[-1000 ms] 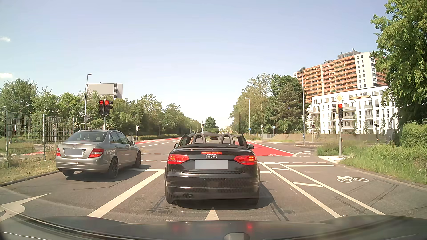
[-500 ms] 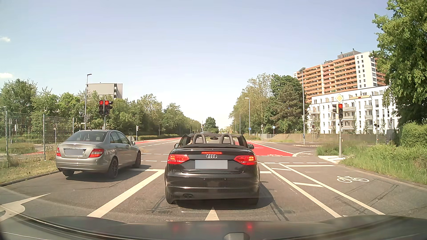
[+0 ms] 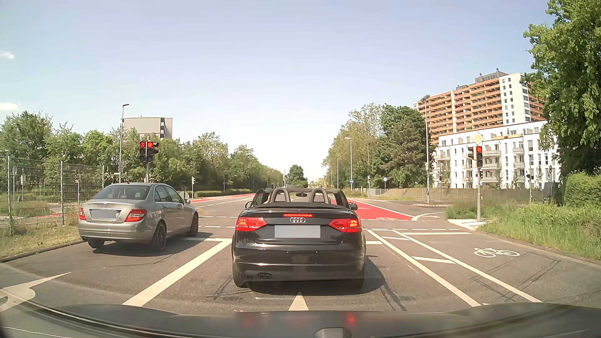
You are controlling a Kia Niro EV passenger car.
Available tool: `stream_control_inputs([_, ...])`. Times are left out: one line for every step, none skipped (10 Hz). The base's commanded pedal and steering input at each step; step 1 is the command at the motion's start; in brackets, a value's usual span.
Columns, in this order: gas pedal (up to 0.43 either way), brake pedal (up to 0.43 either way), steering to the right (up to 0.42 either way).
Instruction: Follow the waypoints while adhering to traffic rules and regulations
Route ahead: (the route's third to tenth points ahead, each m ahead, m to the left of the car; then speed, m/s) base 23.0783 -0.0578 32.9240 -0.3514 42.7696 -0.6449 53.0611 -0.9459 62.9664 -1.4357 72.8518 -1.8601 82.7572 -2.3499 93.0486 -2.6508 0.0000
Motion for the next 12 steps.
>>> stream_control_inputs([0.0,0.354,-0.002])
stream_control_inputs([0.0,0.354,-0.003])
stream_control_inputs([0.0,0.354,-0.002])
stream_control_inputs([0.0,0.354,-0.002])
stream_control_inputs([0.0,0.354,-0.002])
stream_control_inputs([0.0,0.354,-0.002])
stream_control_inputs([0.0,0.354,-0.002])
stream_control_inputs([0.0,0.354,-0.002])
stream_control_inputs([0.0,0.354,-0.002])
stream_control_inputs([0.0,0.354,-0.002])
stream_control_inputs([0.0,0.354,-0.002])
stream_control_inputs([0.0,0.354,-0.002])
